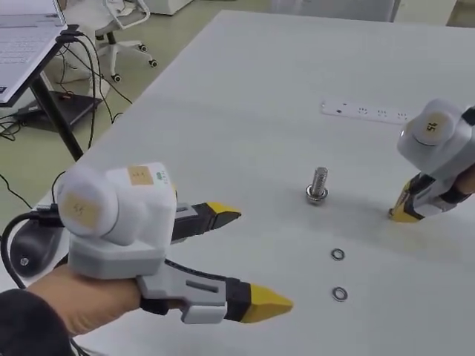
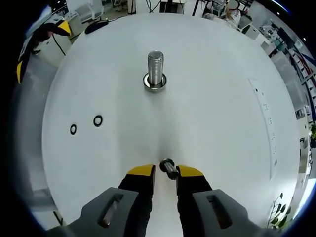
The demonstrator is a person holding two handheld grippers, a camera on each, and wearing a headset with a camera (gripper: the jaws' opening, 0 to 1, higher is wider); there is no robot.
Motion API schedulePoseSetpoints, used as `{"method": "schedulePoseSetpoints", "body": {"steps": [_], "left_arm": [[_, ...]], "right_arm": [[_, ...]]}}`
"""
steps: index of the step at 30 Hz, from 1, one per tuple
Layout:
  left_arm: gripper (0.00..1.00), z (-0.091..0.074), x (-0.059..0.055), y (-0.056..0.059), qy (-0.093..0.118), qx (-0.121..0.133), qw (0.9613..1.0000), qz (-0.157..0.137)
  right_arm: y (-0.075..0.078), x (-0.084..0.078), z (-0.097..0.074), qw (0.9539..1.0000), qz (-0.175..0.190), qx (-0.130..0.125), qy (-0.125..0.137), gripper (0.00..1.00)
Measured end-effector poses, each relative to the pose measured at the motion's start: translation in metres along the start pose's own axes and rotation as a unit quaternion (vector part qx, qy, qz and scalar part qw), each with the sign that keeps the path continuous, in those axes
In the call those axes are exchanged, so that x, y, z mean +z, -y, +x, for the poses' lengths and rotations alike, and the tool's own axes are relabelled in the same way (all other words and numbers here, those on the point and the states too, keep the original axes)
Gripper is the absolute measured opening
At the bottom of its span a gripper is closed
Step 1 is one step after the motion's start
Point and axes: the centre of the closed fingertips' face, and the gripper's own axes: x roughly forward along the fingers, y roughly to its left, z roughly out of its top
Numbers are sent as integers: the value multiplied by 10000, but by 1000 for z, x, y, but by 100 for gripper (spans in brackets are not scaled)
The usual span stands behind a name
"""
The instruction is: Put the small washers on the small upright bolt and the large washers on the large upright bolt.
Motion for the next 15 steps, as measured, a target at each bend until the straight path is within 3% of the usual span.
{"method": "schedulePoseSetpoints", "body": {"steps": [15], "left_arm": [[79,5,2,3,29,-67,10000,35]], "right_arm": [[-2,-9,-13,9994,252,-120,186,24]]}}
